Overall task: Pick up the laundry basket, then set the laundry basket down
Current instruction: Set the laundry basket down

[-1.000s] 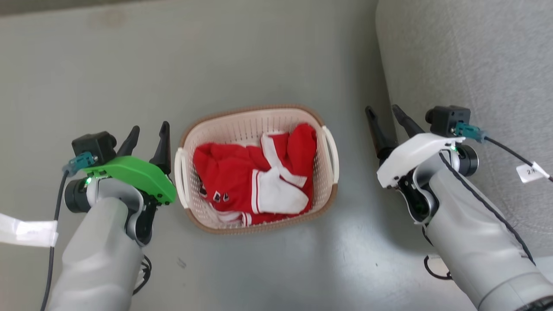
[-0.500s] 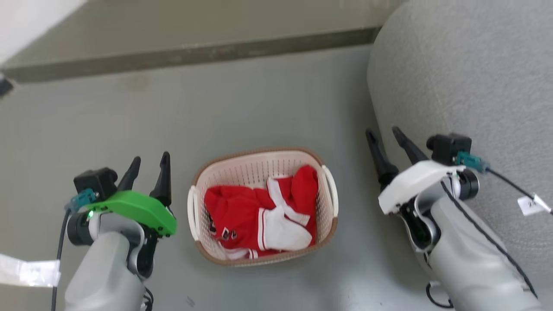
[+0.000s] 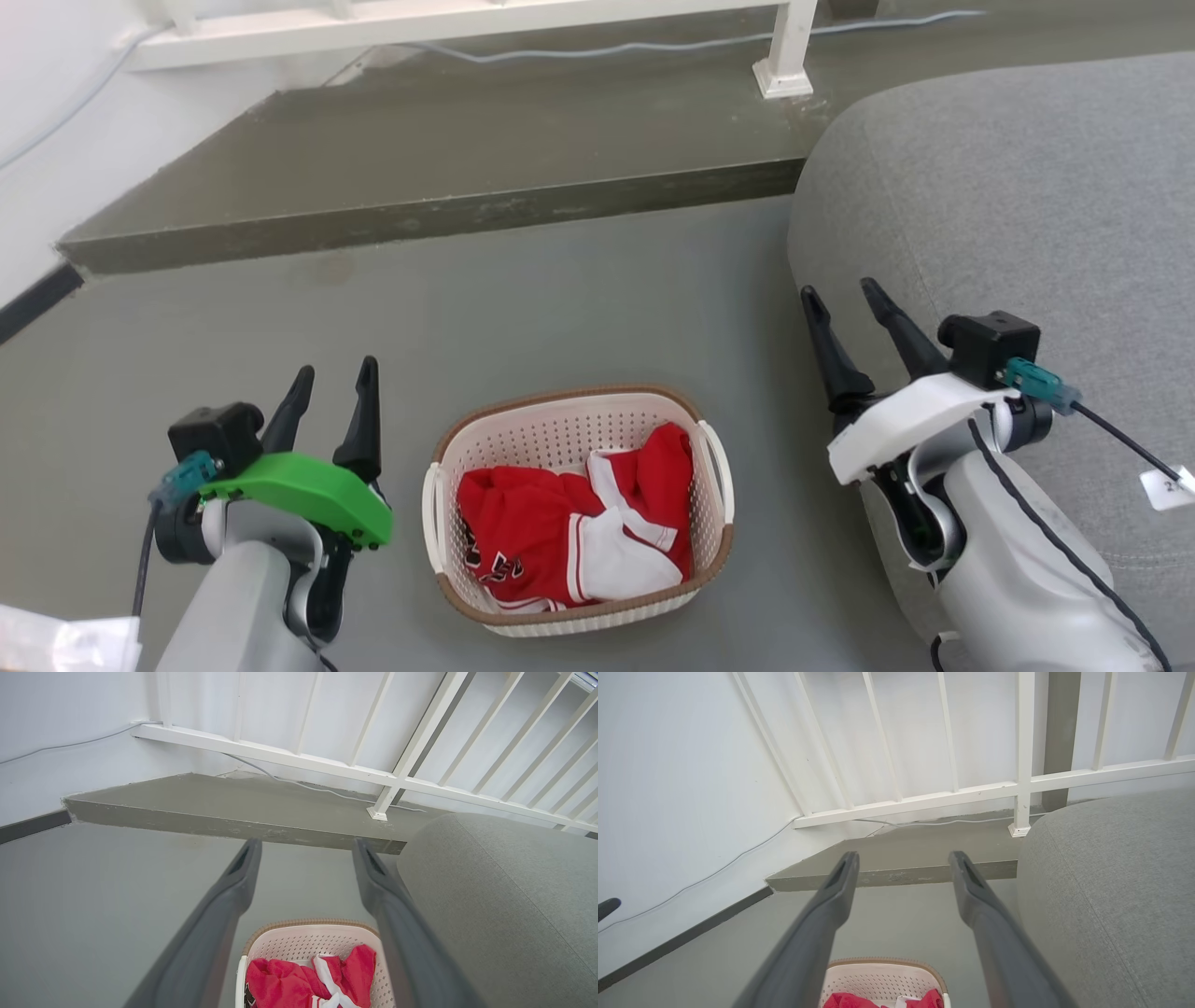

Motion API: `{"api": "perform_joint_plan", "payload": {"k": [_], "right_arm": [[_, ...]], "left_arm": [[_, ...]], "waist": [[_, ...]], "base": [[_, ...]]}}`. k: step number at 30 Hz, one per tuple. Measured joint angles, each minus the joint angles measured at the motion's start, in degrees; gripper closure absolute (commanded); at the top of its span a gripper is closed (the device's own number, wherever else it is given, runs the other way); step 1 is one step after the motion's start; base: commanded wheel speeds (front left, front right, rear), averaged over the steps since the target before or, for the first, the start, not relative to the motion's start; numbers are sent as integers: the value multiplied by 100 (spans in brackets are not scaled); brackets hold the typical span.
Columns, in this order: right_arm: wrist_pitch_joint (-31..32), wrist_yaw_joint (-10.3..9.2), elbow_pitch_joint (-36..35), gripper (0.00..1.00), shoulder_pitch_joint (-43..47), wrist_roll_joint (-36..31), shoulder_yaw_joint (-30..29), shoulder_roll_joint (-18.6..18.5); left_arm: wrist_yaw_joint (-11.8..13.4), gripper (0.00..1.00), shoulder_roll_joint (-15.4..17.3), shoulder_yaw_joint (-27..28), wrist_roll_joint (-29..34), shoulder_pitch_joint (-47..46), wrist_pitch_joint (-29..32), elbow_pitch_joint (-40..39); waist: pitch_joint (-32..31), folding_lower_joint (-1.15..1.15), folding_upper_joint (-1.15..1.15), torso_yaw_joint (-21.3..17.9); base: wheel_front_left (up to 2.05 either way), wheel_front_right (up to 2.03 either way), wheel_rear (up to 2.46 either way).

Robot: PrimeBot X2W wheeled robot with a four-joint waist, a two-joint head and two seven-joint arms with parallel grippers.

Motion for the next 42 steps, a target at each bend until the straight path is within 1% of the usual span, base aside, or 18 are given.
{"api": "perform_joint_plan", "payload": {"k": [3, 6, 12, 22, 36, 42], "right_arm": [[0, -15, -210, 0, 113, -58, -110, -16], [0, -109, -430, 0, 274, -94, -278, -62], [0, -110, -739, 0, 414, -310, -328, -75], [0, -111, -1079, 0, 711, -453, -449, -48], [0, -109, -1276, 0, 973, -621, -573, 10], [0, -107, -1299, 0, 998, -660, -624, 24]], "left_arm": [[7, 0, -1, 46, 134, 127, 0, -144], [7, 0, -19, 100, 160, 187, 0, -309], [47, 0, -45, 202, 261, 303, 0, -579], [49, 0, -86, 324, 457, 528, 0, -864], [94, 0, -109, 553, 657, 738, 0, -1181], [108, 0, -118, 560, 769, 821, 0, -1278]], "waist": [[-57, 0, 0, 0], [-91, 0, 0, 20], [-68, 0, 0, 48], [-27, 0, 0, 49], [2, 0, 0, 30], [-2, 0, 0, 25]], "base": [[0, 0, 0], [0, 0, 0], [0, 0, 0], [0, 0, 0], [0, 0, 0], [0, 0, 0]]}}
